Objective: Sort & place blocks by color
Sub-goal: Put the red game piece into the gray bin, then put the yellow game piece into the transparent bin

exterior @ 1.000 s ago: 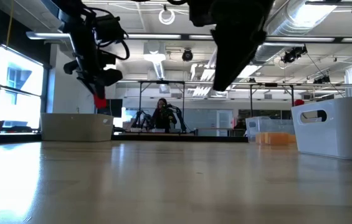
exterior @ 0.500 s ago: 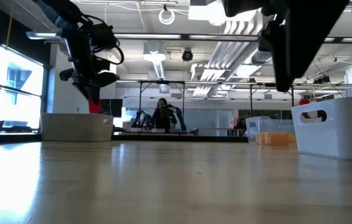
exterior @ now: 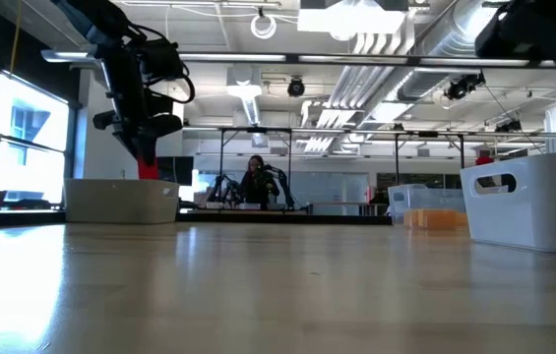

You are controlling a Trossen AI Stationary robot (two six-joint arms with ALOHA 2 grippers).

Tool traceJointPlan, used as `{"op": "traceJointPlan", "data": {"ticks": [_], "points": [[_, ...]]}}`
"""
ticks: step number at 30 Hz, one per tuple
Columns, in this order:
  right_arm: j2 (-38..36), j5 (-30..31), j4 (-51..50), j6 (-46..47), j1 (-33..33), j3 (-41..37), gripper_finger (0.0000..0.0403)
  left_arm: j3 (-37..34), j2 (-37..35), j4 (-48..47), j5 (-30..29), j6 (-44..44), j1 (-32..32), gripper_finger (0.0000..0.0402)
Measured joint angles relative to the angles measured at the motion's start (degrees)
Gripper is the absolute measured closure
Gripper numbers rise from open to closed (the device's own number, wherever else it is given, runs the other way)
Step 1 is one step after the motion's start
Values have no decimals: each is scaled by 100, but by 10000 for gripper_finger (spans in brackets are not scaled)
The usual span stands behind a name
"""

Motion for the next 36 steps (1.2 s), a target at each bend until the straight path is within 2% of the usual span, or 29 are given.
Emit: {"op": "traceJointPlan", "data": {"ticks": [11,25,30,36], "points": [[0,1,0,920,522,0,197,0,0,-1,-14,0,0,281],[0,81,-8,1328,1115,0,197,0,0,5,-7,-2,-4,237],[0,597,-159,653,1376,0,197,0,-4,9,445,-2,-4,234],[0,698,-333,-142,1540,-2,197,4,-161,57,1324,-2,-26,234]]}}
